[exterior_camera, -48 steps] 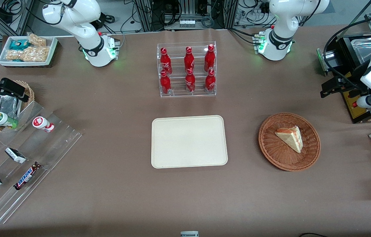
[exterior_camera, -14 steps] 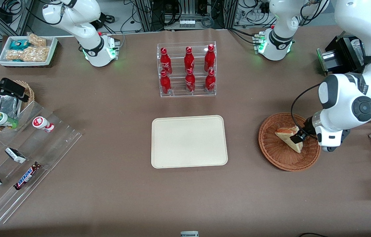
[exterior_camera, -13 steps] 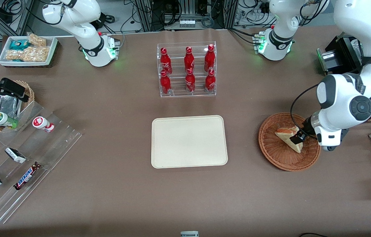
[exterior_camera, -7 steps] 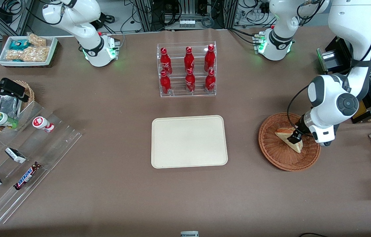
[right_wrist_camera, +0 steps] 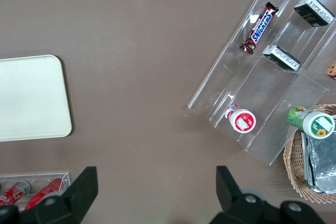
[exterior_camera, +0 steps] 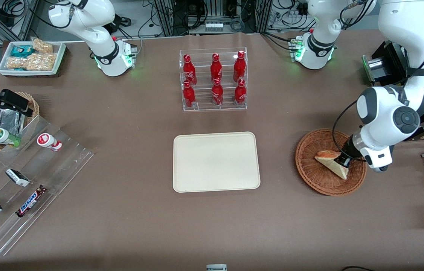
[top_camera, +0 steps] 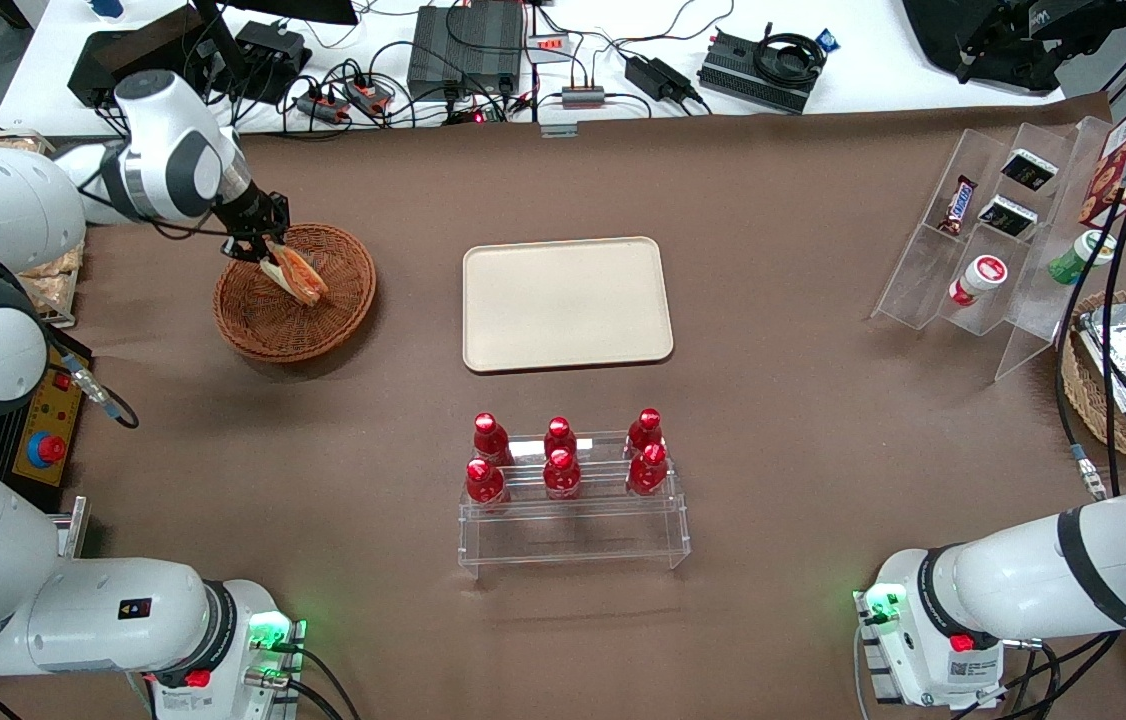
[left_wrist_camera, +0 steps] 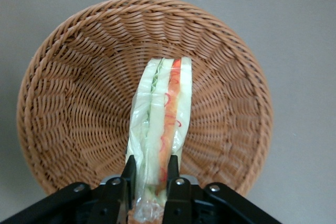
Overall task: Place sandwich from basket to tray
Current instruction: 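Close the left gripper on the sandwich and lift it from the basket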
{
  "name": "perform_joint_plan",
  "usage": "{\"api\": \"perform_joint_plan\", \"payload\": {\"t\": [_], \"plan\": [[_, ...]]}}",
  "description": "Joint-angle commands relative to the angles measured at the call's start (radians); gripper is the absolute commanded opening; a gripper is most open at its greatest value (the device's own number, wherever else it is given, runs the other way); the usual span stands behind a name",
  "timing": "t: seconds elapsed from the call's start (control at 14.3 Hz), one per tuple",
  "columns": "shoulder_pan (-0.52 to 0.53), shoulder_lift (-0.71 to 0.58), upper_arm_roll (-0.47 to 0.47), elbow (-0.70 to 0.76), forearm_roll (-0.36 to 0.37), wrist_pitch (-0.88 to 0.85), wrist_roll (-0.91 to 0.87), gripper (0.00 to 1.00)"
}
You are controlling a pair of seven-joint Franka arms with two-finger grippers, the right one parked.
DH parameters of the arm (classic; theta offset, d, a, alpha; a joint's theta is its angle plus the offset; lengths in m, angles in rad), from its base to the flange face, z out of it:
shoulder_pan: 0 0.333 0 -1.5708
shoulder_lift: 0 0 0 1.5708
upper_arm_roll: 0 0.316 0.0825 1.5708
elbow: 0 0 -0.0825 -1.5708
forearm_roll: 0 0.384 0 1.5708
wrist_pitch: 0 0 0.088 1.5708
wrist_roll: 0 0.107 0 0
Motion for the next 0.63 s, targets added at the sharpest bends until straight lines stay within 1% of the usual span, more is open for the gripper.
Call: {"api": "perform_joint_plan", "payload": {"t": [0.0,0.07,0.21,0.49,0.56], "plan": [[-0.052,0.017,-0.015,0.151,0.005,-0.144,-0.018,0.03],[-0.085,0.032,-0.016,0.195,0.005,-0.167,-0.020,0.03],[-0.181,0.075,-0.016,0.263,-0.003,-0.183,-0.026,0.04],[-0.377,0.142,-0.016,0.329,-0.006,-0.167,-0.017,0.05],[-0.422,0.179,-0.016,0.376,-0.006,-0.164,-0.015,0.06]]}}
